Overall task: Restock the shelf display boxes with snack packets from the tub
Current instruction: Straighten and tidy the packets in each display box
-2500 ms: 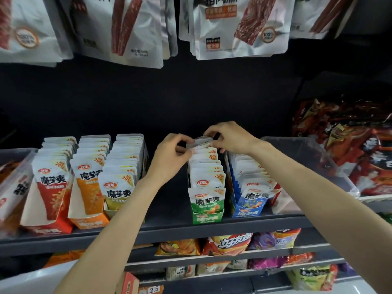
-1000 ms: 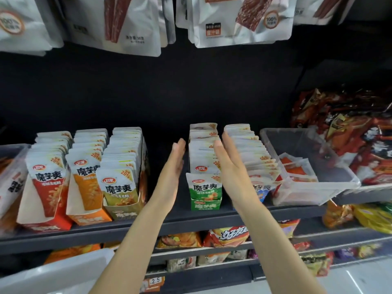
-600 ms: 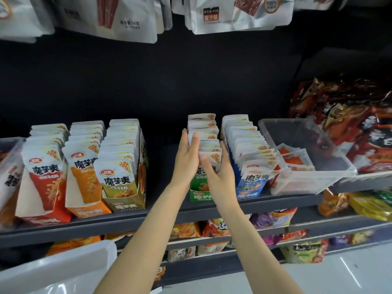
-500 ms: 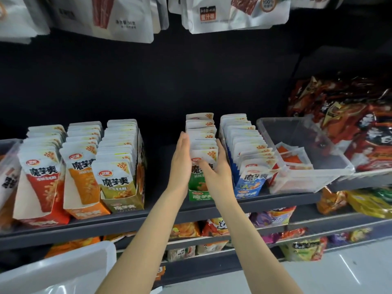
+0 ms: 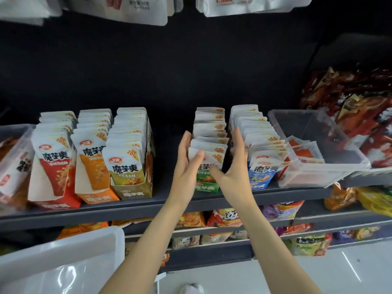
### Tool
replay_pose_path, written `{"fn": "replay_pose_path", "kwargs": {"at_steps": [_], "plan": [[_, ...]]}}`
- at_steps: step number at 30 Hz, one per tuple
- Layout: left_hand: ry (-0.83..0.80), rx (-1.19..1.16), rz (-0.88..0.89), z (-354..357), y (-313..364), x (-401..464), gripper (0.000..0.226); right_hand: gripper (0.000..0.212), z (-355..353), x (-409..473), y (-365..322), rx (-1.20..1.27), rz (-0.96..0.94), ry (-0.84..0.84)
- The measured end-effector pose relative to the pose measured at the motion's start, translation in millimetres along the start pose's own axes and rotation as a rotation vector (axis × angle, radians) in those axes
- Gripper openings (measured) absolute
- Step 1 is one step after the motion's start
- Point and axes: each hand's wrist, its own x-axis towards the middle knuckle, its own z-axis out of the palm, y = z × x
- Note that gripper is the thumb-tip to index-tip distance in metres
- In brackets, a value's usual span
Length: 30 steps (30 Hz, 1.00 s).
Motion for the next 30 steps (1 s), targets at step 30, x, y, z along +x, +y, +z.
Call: {"fn": "replay_pose_path", "kwargs": {"at_steps": [30], "plan": [[-0.078, 0.444, 0.115, -18.0, -0.6, 58.6, 0.062, 0.074, 13.5, 33.3, -2.4, -0.024, 0.025, -0.134]]}}
